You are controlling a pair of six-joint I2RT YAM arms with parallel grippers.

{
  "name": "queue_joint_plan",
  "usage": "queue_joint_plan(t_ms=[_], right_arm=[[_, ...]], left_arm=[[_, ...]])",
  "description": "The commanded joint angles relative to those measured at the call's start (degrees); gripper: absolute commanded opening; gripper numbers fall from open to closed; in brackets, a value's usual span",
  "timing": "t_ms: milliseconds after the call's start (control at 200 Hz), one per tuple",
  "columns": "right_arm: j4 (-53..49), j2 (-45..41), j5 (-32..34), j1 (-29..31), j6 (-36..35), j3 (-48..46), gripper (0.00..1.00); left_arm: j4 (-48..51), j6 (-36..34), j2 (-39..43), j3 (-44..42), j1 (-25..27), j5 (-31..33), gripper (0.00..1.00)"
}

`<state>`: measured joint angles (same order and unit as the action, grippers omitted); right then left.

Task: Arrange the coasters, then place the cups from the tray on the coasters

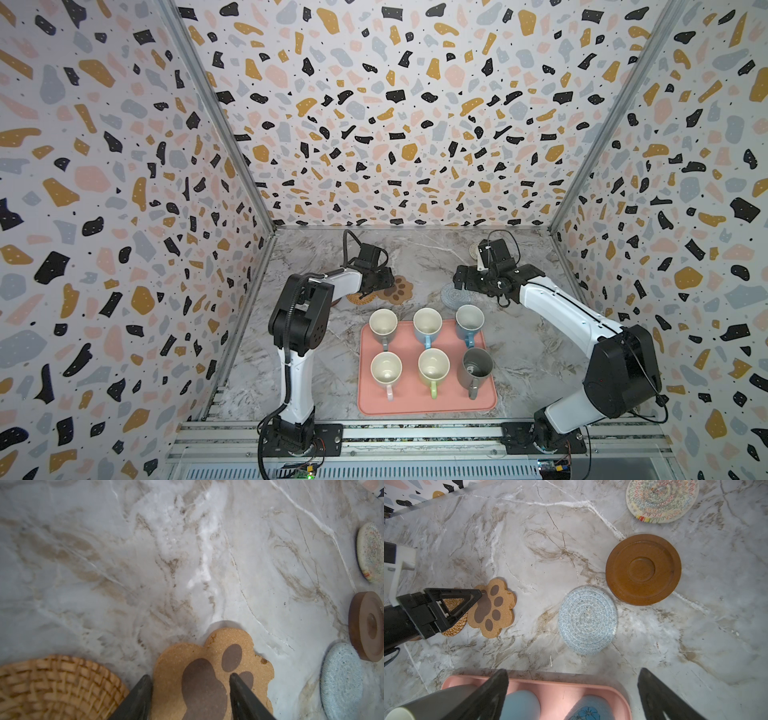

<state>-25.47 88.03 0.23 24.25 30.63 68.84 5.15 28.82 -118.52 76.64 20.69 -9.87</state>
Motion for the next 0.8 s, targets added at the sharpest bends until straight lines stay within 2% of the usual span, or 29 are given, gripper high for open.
queue_joint_plan(t_ms=[0, 410, 796], right_arm=[[-0.74, -2.13, -0.1, -0.17, 0.36, -0.11, 0.99], [-0.43, -2.87, -0.17, -0.17, 0.99, -1.05, 0.99], [-0.45, -3.36, -0.31, -0.17, 0.49, -1.37, 0.99]], left_arm=[[-0.58, -0.85, -1.26, -0.22, 0.45, -1.69, 0.61], [-2.06, 1.56, -2.08, 1.36, 2.01, -4.4, 0.6], [-4.25, 5.5, -3.82, 3.76, 2.7, -4.13, 0.62]])
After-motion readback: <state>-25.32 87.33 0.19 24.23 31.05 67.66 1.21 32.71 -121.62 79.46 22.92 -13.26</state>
